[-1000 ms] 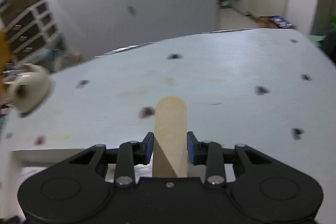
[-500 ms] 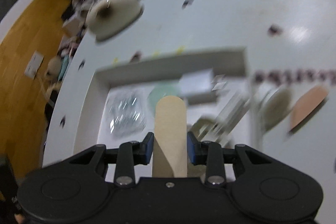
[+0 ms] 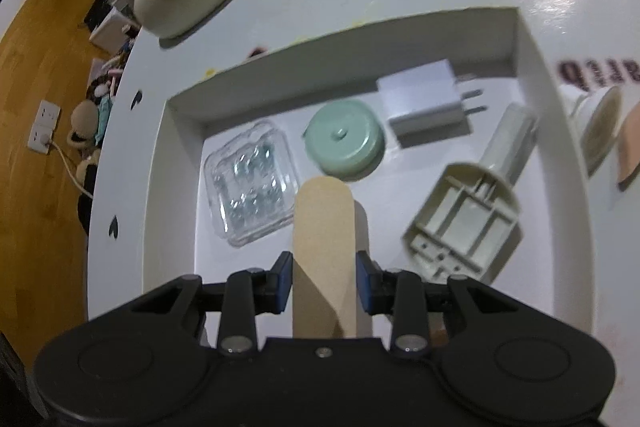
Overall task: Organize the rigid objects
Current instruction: 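Carry the wooden stick into the tray and release it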
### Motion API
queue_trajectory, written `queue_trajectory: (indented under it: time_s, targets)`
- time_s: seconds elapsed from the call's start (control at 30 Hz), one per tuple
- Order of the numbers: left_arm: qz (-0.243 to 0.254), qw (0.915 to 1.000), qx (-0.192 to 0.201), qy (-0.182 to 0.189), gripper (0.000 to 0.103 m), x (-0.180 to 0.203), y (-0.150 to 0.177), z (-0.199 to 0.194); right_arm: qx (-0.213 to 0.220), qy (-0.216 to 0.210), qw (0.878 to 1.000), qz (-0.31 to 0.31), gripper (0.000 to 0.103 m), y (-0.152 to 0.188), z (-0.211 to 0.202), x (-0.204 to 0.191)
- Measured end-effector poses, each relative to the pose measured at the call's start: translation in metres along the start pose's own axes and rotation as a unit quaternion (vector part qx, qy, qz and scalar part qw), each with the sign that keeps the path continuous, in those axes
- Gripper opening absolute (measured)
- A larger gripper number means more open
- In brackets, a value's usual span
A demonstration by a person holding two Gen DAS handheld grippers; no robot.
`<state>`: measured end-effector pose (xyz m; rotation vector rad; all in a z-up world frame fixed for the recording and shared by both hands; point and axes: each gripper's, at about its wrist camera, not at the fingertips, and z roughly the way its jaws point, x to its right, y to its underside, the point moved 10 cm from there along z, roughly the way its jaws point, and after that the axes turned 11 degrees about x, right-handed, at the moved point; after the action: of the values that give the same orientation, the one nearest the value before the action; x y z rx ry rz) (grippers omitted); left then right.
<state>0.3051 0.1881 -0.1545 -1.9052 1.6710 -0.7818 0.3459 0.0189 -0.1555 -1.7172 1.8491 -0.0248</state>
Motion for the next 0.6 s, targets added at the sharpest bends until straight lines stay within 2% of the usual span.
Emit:
queue_trajectory:
  time_s: [0.1,0.27,0.57,0.6]
  targets:
    - [0.000,1.0000,0.000,0.000,0.004,0.000,0.000,0.000,0.002,-0.004,1.000,-0.017,0.038,0.003,-0.001,-0.004]
    - [0.000,1.0000,0.000,0.000,0.004,0.000,0.000,0.000,-0.001,-0.002,0.999,-0.044,0.049,0.006,-0.003,-0.007]
    - [0.000,1.0000,-0.001,-0.001,0.004,0.000,0.000,0.000,-0.003,-0.007,0.998,-0.062,0.072,0.011,-0.009,-0.010]
    - [0.000,1.0000,-0.001,-0.001,0.004,0.000,0.000,0.000,0.000,-0.009,0.998,-0.065,0.078,0.010,-0.011,-0.011]
